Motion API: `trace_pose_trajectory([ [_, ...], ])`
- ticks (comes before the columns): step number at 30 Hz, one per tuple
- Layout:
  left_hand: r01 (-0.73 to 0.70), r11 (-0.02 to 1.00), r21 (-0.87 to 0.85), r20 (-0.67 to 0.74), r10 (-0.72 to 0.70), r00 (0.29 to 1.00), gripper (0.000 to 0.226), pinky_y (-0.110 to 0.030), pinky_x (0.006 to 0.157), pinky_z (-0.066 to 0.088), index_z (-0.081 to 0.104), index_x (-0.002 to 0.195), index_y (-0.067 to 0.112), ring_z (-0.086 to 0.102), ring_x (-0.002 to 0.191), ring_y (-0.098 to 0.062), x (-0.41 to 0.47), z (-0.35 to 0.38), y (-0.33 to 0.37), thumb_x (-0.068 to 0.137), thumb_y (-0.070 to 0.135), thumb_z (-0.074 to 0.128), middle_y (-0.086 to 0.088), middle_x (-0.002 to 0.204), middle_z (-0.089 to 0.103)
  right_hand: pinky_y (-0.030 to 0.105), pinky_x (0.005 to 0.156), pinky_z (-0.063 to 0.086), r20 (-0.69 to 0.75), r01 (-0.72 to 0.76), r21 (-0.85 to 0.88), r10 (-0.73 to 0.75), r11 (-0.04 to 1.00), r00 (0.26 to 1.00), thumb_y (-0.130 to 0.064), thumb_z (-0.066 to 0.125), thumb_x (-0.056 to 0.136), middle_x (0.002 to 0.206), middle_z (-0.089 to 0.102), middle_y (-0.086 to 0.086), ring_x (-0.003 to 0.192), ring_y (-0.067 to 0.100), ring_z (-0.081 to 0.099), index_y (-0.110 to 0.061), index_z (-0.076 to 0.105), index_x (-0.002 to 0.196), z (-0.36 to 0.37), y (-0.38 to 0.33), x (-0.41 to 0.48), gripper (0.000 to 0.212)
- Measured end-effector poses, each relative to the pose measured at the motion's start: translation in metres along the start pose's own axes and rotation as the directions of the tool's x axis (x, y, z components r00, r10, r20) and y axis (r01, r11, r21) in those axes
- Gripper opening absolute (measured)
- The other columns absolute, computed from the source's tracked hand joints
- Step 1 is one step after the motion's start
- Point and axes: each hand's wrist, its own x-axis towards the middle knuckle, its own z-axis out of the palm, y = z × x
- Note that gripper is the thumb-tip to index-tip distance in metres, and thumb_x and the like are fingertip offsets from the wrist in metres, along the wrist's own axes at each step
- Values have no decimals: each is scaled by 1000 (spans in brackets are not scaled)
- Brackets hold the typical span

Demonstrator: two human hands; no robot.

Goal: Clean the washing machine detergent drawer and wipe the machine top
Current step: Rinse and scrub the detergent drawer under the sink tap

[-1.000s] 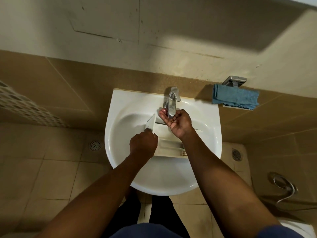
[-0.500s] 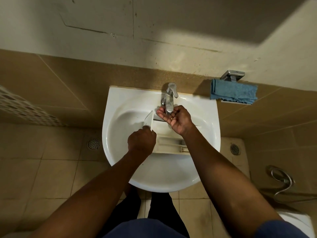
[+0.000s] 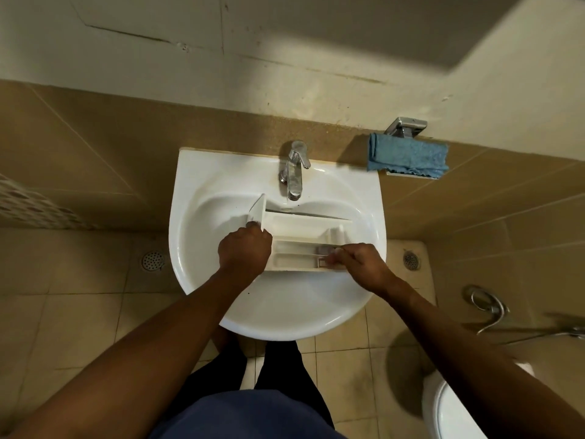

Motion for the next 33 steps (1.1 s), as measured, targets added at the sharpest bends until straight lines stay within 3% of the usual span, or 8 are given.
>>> trace_pose_trajectory([
  [3, -5, 1000, 29, -68, 7, 998, 25, -29, 49, 45, 66, 77, 5, 66, 51, -35, 0, 0, -2, 87, 28, 72, -14, 60, 65, 36, 79, 56, -85, 55, -288, -82, 956, 993, -50, 37, 106, 92, 77, 5, 84, 18, 70, -11, 77, 94, -9, 5, -15, 57],
  [8, -19, 994, -108, -55, 13, 998, 31, -32, 59, 39, 67, 91, 0, 69, 68, -41, -2, 0, 0, 99, 27, 54, -21, 75, 70, 37, 77, 56, -52, 187, -540, -255, 820, 966, -22, 44, 106, 92, 70, 13, 81, 28, 67, -6, 67, 99, 55, -30, -31, 29],
  [12, -18, 996, -87, -89, 11, 996, 28, -33, 57, 45, 68, 85, 1, 69, 63, -40, -2, -2, 1, 96, 26, 59, -20, 70, 69, 33, 78, 56, -71, 145, -497, -207, 856, 976, -24, 48, 103, 105, 73, 7, 88, 25, 69, -15, 66, 116, 42, -24, -39, 24],
  [20, -65, 998, 2, -139, 64, 988, 28, -28, 42, 46, 63, 62, 3, 59, 38, -34, -5, -3, -1, 70, 16, 86, -15, 48, 59, 33, 78, 56, -41, 133, -495, -175, 859, 984, -28, 46, 101, 96, 71, 7, 83, 25, 68, -13, 66, 103, 60, -37, -37, 25],
  [22, -83, 993, 79, -96, 91, 991, 21, -31, 47, 51, 68, 72, 3, 66, 50, -36, -5, -12, 2, 75, 18, 82, -14, 61, 66, 33, 76, 57, -66, 74, -444, -115, 893, 991, -31, 48, 99, 100, 75, 5, 84, 24, 71, -20, 71, 112, 38, -29, -41, 28],
  [25, -70, 990, 125, 12, 69, 998, 23, -37, 75, 58, 67, 107, 5, 73, 90, -33, -7, -16, 5, 101, 20, 50, -12, 99, 74, 31, 76, 59, -133, -12, -483, -60, 876, 989, -30, 54, 96, 98, 78, 3, 79, 21, 73, -21, 76, 114, 19, -20, -46, 30],
  [29, -110, 955, 275, 70, 94, 993, 22, -35, 76, 59, 65, 113, 5, 73, 93, -30, -6, -15, 6, 98, 12, 50, -9, 104, 73, 30, 72, 59, -102, 53, -514, -122, 856, 987, -33, 56, 96, 85, 75, 5, 70, 21, 70, -13, 74, 98, 54, -40, -39, 27],
  [33, -167, 933, 319, 143, 126, 982, 23, -35, 76, 56, 64, 112, 6, 72, 96, -31, -5, -20, 7, 91, 6, 54, -9, 106, 71, 33, 81, 59, -108, -30, -455, -22, 890, 994, -26, 59, 93, 103, 78, 6, 84, 24, 73, -21, 75, 117, 23, -31, -47, 29],
])
